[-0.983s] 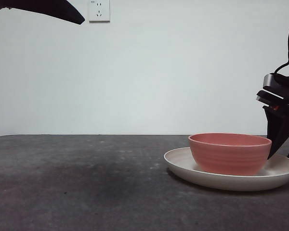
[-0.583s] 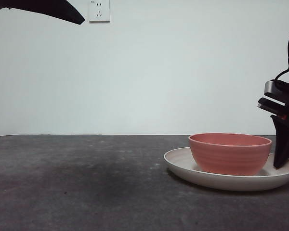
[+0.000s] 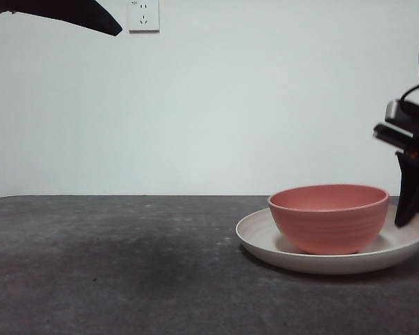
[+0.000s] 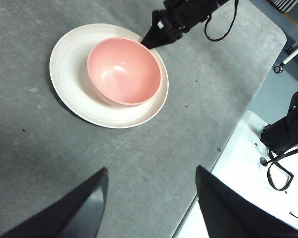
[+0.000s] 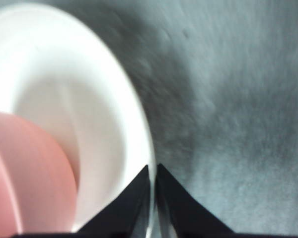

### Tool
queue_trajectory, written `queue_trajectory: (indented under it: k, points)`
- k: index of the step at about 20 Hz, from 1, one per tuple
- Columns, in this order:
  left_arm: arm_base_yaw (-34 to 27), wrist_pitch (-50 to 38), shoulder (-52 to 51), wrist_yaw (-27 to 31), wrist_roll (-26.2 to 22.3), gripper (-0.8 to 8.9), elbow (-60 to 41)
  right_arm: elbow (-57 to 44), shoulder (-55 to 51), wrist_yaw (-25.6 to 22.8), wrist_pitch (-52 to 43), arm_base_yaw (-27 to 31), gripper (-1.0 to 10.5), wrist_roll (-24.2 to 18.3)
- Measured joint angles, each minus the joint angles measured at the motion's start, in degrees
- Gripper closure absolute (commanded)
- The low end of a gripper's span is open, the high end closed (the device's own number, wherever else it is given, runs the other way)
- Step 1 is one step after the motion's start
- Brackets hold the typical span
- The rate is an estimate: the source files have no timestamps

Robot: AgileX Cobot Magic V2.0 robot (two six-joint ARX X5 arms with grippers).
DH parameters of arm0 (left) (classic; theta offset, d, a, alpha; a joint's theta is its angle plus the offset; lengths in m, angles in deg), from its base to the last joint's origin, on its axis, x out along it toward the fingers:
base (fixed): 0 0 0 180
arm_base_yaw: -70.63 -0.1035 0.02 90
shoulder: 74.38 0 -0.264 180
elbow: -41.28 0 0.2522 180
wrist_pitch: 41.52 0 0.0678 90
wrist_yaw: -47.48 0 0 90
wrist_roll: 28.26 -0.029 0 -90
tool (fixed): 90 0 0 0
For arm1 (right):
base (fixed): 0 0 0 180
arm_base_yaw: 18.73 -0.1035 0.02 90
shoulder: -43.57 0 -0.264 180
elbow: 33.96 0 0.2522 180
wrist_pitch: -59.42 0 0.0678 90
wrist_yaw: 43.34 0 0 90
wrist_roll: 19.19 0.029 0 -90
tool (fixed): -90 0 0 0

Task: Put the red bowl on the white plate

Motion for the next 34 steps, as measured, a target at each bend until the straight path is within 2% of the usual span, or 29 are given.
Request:
queue_trajectory:
  k: [7,17,21,27,34]
  points:
    - [0.0,0.0,0.0,0.0,-0.02,5.33,0.0,0.0,-3.06,5.05,-0.11,-0.81,9.4,3.58]
    - [-0.02,0.0,0.0,-0.02,-0.02,5.32,0.0,0.0,-2.95,5.01,-8.98,-10.91,9.4,13.44]
    - [0.0,0.0,0.0,-0.02,-0.02,5.32,0.0,0.09,0.13,3.85,-11.54,-14.27,9.4,16.39]
    - [-0.02,0.0,0.0,-0.02,-0.02,5.32,0.0,1.75,6.27,2.56,-14.78,-17.57,9.4,18.73]
    - [0.0,0.0,0.0,0.0,-0.02,5.32,0.0,2.75,9.94,2.43,-14.78,-18.93,9.4,18.88]
